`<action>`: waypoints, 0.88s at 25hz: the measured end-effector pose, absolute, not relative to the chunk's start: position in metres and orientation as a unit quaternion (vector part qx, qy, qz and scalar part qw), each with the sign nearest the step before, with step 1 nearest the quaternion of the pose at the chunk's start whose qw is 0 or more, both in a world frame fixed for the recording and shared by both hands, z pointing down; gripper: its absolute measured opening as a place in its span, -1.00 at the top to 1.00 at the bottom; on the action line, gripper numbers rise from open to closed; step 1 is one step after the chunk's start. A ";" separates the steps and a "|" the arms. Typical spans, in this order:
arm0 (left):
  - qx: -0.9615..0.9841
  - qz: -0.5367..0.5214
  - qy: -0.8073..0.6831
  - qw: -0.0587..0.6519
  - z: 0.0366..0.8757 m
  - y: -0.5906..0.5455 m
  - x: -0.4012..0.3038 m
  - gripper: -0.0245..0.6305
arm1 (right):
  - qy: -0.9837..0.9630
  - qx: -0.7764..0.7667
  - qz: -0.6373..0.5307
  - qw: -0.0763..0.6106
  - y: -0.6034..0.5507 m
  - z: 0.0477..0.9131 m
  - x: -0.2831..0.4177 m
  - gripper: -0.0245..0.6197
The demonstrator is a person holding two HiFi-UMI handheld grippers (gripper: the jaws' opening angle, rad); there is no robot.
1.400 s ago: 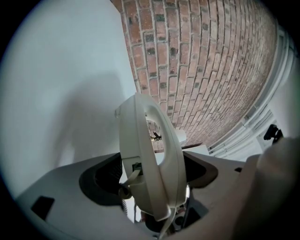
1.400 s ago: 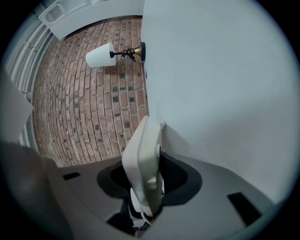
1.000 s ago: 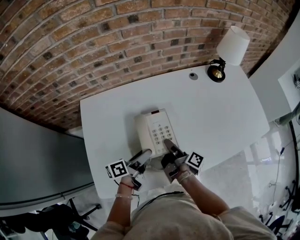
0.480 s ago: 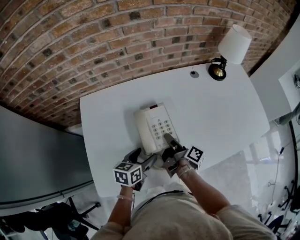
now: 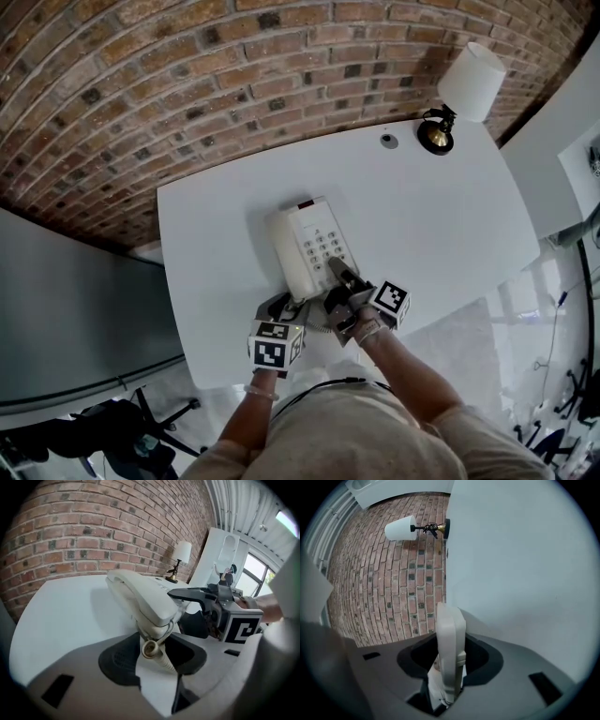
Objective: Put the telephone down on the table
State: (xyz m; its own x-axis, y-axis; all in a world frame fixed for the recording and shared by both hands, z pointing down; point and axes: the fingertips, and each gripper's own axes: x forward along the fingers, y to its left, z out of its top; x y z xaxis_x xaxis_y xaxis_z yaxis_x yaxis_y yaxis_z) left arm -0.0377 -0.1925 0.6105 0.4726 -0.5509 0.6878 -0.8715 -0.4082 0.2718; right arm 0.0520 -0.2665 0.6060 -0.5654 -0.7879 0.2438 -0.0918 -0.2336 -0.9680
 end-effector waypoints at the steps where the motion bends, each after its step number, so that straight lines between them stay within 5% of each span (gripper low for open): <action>1: 0.795 0.260 -0.449 0.314 0.612 -0.191 -0.038 0.42 | 0.566 -0.388 -0.681 0.254 -0.266 0.606 0.052 0.47; 22: 0.771 0.285 -0.469 0.322 0.618 -0.198 -0.052 0.54 | 0.718 -0.311 -0.621 0.052 -0.221 0.592 0.038 0.31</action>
